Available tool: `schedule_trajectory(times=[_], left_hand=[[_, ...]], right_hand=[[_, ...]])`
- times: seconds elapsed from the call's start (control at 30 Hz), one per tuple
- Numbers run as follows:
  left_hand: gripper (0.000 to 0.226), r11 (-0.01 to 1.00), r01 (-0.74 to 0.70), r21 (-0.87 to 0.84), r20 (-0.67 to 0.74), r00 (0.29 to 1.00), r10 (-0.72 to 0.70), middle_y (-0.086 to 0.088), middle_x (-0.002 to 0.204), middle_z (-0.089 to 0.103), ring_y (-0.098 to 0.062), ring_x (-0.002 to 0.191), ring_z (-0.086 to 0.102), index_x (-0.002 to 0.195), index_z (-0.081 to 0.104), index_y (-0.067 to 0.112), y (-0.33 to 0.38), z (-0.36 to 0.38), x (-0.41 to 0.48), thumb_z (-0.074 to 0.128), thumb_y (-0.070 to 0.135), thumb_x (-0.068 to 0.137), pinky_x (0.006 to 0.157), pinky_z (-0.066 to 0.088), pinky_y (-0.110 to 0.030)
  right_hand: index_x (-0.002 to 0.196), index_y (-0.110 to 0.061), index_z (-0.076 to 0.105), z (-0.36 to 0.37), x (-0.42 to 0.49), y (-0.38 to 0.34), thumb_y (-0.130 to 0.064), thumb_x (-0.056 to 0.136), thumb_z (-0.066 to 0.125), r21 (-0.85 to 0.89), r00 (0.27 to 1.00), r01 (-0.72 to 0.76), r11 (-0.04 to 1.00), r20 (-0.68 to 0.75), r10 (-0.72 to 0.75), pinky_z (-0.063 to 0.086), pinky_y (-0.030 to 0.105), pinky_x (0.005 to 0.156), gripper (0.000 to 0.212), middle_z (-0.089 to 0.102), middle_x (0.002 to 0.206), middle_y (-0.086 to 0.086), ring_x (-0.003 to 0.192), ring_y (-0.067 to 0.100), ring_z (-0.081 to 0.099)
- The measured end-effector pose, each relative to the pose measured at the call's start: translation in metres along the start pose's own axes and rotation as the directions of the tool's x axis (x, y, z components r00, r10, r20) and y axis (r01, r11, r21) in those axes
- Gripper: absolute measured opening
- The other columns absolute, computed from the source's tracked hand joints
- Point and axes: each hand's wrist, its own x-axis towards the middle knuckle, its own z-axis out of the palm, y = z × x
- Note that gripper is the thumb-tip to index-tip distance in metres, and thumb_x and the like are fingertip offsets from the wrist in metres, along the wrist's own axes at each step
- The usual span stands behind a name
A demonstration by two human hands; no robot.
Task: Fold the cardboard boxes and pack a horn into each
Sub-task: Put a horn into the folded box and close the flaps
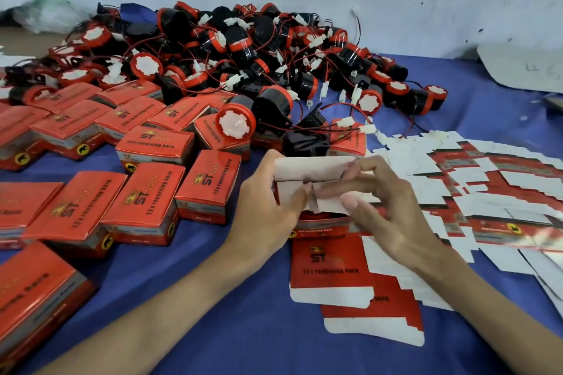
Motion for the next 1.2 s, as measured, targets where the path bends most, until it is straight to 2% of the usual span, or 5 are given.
schedule_trajectory(times=[0.13, 0.33, 0.57, 0.93, 1.2], left_hand=[[0.015, 0.993, -0.072, 0.093, -0.005, 0.997, 0.072, 0.014, 0.091, 0.067, 0.0, 0.088, 0.064, 0.085, 0.061, 0.013, 0.002, -0.002, -0.001, 0.074, 0.01, 0.079, 0.071, 0.05, -0.015], [0.046, 0.975, -0.188, 0.116, 0.233, 0.96, 0.157, 0.014, 0.121, 0.063, -0.001, 0.112, 0.058, 0.121, 0.06, 0.024, 0.001, -0.019, -0.002, 0.062, 0.049, 0.083, 0.089, 0.05, -0.023], [0.046, 0.86, -0.446, 0.249, 0.361, 0.866, 0.344, 0.005, 0.131, 0.056, -0.005, 0.125, 0.051, 0.127, 0.059, 0.007, -0.004, -0.027, 0.001, 0.058, 0.034, 0.09, 0.104, 0.043, -0.024], [0.044, 0.702, -0.603, 0.379, 0.442, 0.784, 0.435, 0.0, 0.133, 0.058, -0.016, 0.126, 0.052, 0.126, 0.061, 0.008, -0.011, -0.03, -0.002, 0.055, 0.038, 0.094, 0.098, 0.05, -0.036], [0.058, 0.631, -0.574, 0.522, 0.447, 0.814, 0.371, -0.005, 0.139, 0.054, -0.019, 0.127, 0.052, 0.131, 0.056, 0.005, -0.006, -0.018, -0.004, 0.055, 0.047, 0.091, 0.088, 0.056, -0.039]], right_hand=[[0.121, -0.034, 0.052, -0.001, 0.005, -0.003, -0.051, 0.086, 0.057, 0.227, 0.979, -0.165, 0.96, -0.077, 0.187, 0.046, 0.011, 0.08, 0.039, 0.072, 0.102, -0.01, 0.101, 0.004, 0.064], [0.106, -0.041, 0.07, 0.001, -0.004, 0.0, -0.036, 0.085, 0.066, 0.216, 0.987, -0.156, 0.964, -0.012, 0.162, 0.054, 0.017, 0.062, 0.022, 0.074, 0.094, -0.012, 0.091, 0.008, 0.069], [0.108, -0.017, 0.066, -0.003, -0.005, 0.008, -0.029, 0.078, 0.072, -0.199, 0.992, 0.084, 0.976, -0.08, -0.101, 0.051, 0.019, 0.088, 0.033, 0.068, 0.101, -0.012, 0.101, 0.008, 0.065], [0.104, -0.01, 0.073, -0.018, -0.009, 0.011, -0.038, 0.088, 0.064, -0.764, 0.874, 0.393, 0.512, 0.137, -0.466, 0.053, 0.038, 0.09, 0.033, 0.071, 0.107, 0.01, 0.101, 0.023, 0.068], [0.111, 0.001, 0.068, -0.004, -0.008, 0.012, -0.018, 0.09, 0.061, -0.589, 0.895, 0.443, 0.676, 0.242, -0.375, 0.046, 0.039, 0.102, 0.03, 0.06, 0.126, 0.008, 0.123, 0.023, 0.054]])
